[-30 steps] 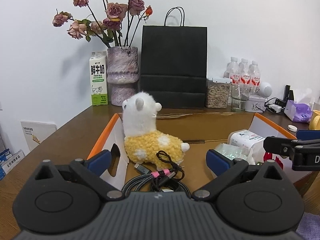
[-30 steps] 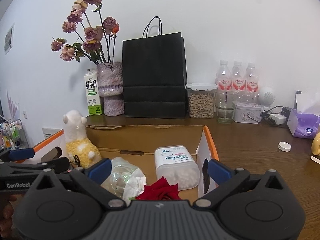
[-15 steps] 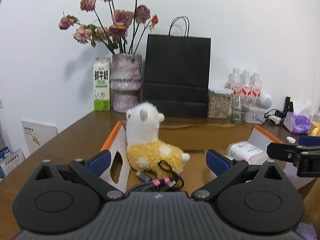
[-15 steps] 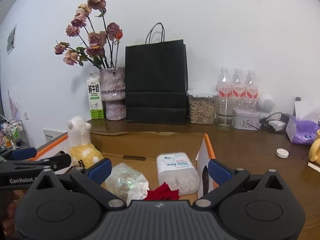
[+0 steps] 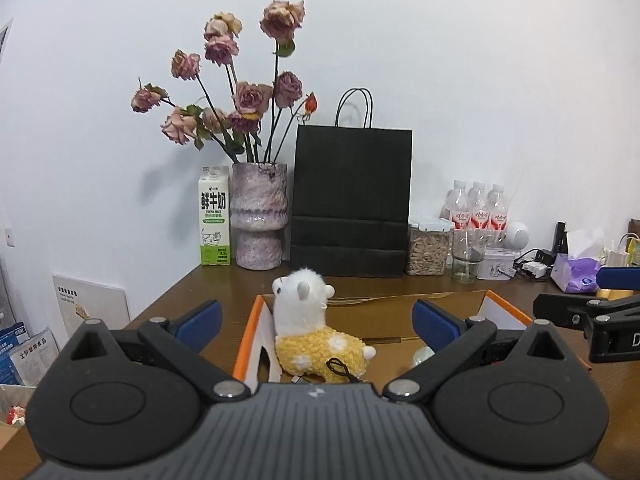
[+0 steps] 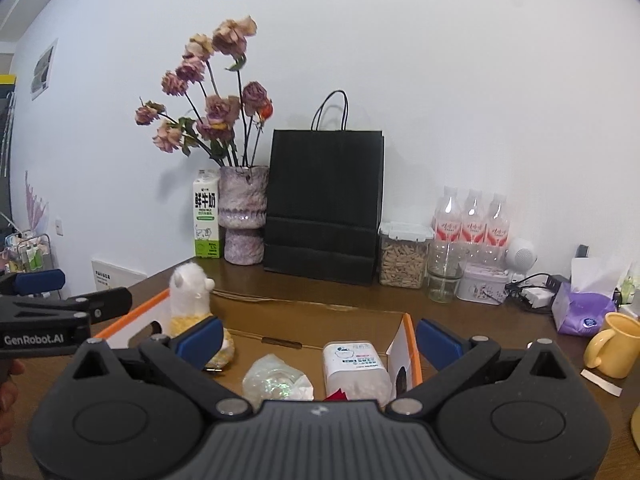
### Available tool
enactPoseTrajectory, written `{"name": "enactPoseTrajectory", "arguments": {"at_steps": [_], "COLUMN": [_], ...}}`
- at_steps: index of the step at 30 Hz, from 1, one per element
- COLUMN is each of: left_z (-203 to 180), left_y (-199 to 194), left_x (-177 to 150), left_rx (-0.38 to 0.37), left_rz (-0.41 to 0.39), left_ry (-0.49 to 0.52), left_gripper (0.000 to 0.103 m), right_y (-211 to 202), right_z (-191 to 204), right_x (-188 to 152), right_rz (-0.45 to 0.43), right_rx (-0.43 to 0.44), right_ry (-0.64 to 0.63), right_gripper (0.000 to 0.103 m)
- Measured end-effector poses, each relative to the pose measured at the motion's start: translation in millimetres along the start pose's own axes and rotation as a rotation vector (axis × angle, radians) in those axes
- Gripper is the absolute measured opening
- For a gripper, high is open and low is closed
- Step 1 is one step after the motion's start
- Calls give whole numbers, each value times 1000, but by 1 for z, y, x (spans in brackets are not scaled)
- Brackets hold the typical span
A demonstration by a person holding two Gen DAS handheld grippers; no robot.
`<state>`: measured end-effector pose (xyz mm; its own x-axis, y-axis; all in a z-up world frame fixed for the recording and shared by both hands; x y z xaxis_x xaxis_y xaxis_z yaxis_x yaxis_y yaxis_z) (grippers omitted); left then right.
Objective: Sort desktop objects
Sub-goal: 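Withdraw both tools from the cardboard box back over the table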
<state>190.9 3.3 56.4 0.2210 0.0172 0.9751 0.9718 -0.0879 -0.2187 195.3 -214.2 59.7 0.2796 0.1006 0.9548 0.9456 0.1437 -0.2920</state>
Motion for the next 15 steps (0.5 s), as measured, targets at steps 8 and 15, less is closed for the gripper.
{"name": "enactPoseTrajectory", "arguments": {"at_steps": [8, 15], "left_z": [11, 24], "left_y": [-38, -58], "left_x": [-5, -30], "left_rx": [2, -4], "left_rz": [18, 78], "left_ry": [1, -16], "left_gripper": [103, 103], "right_y": [-37, -55], "right_z": [6, 18], "right_x": [-11, -54], "right_rz": [39, 146], "right_rx": [12, 44], "right_ry": [0, 5], "right_gripper": [103, 103]}}
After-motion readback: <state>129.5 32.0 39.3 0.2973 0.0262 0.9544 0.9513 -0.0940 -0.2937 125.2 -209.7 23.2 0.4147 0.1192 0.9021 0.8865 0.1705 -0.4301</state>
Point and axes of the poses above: each gripper's, at about its wrist camera, not at the fingertips, and y roughly the way its jaws point, z to its left, x to its top, the point moved 1 cm from there along y, roughly the way its jaws point, and after that the axes turned 5 degrees about -x, right-handed, at the moved point
